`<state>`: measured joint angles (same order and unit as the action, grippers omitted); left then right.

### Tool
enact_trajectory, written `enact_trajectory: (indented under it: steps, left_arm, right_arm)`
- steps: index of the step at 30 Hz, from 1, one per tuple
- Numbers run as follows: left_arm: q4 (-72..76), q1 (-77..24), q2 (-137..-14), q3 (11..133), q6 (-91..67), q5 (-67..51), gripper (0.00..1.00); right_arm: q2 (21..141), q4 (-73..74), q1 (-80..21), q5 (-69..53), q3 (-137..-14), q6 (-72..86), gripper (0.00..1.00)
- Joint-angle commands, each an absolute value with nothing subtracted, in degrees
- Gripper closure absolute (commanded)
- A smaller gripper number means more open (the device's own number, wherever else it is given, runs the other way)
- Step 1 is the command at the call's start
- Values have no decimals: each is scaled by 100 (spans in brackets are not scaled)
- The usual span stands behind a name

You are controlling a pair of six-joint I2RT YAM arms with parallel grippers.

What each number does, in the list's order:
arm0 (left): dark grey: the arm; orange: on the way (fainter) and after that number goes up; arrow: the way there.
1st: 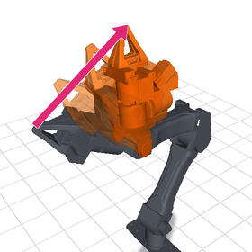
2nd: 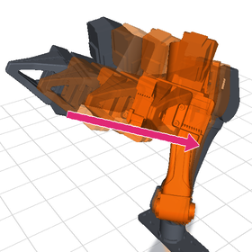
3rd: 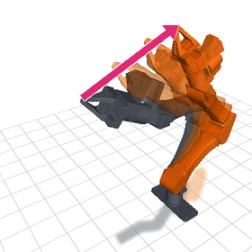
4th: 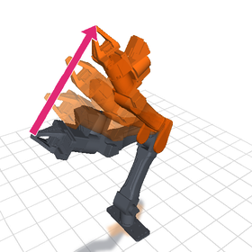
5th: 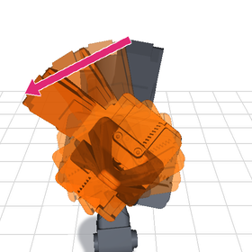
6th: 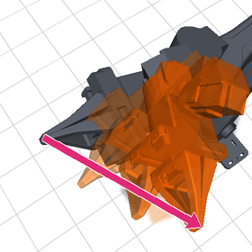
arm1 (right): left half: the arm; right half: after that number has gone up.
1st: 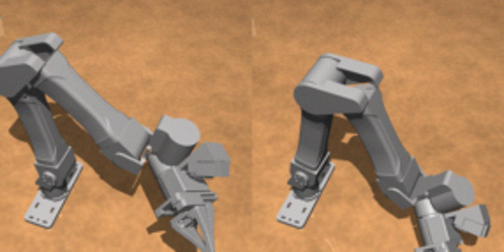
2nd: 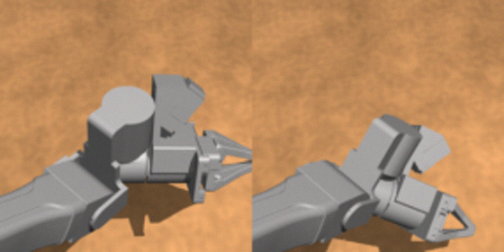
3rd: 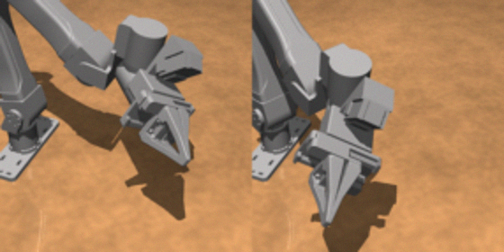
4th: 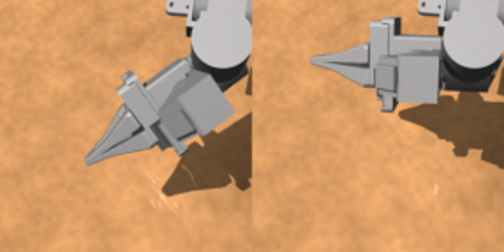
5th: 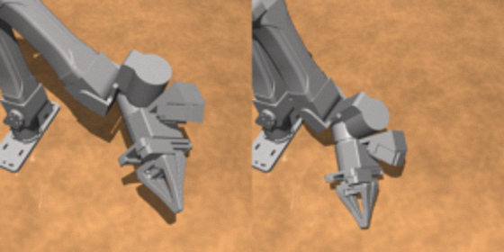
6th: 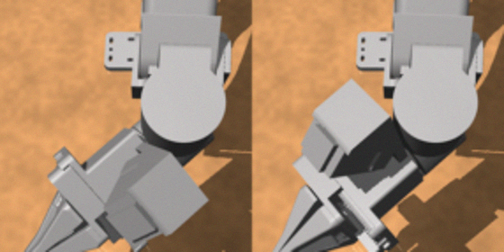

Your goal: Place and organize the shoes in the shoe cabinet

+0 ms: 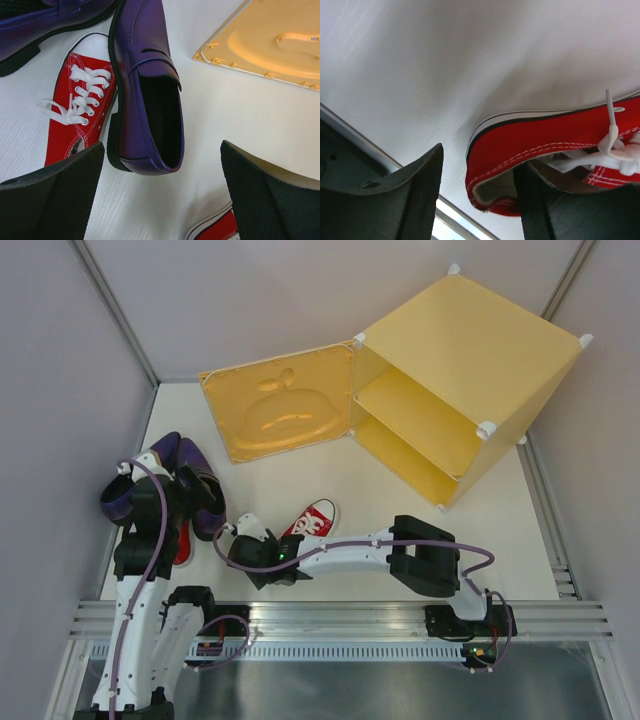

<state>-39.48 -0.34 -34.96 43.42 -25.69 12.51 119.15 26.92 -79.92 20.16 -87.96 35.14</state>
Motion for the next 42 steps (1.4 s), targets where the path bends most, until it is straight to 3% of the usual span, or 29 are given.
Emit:
enact_trajectory:
  steps: [1, 7, 11, 12, 13, 26, 35, 42]
  left_arm:
    - [-3964, -17, -3410, 4377, -2672, 1450, 0]
    - [-3973, -18, -3401, 4368, -2672, 1450, 0]
    - [-3981, -9, -3410, 4368, -2672, 1441, 0]
    - [-3981, -9, -3419, 4368, -2672, 1433, 0]
    - [-3981, -17, -3419, 4368, -2672, 1424, 0]
    - [-3973, -17, -3454, 4359, -2672, 1389, 0]
    - [-3981, -9, -3454, 4351, -2681, 1380, 0]
    - [-3990, -17, -3463, 4342, -2681, 1380, 0]
  right_arm:
    - [12216, 2873, -8016, 1819, -9131, 3279, 42]
    - [12208, 3181, -8016, 2039, -9001, 3208, 66]
    - [11822, 3357, -8007, 2171, -8641, 2963, 88]
    - [11656, 3366, -8007, 2171, -8587, 2910, 98]
    - [11559, 3445, -8007, 2162, -8543, 2840, 99]
    - [9959, 4350, -7665, 1653, -8402, 1512, 99]
    - [8825, 4983, -6199, 1117, -8709, 424, 99]
    - [8842, 5203, -4713, 756, -9202, -578, 99]
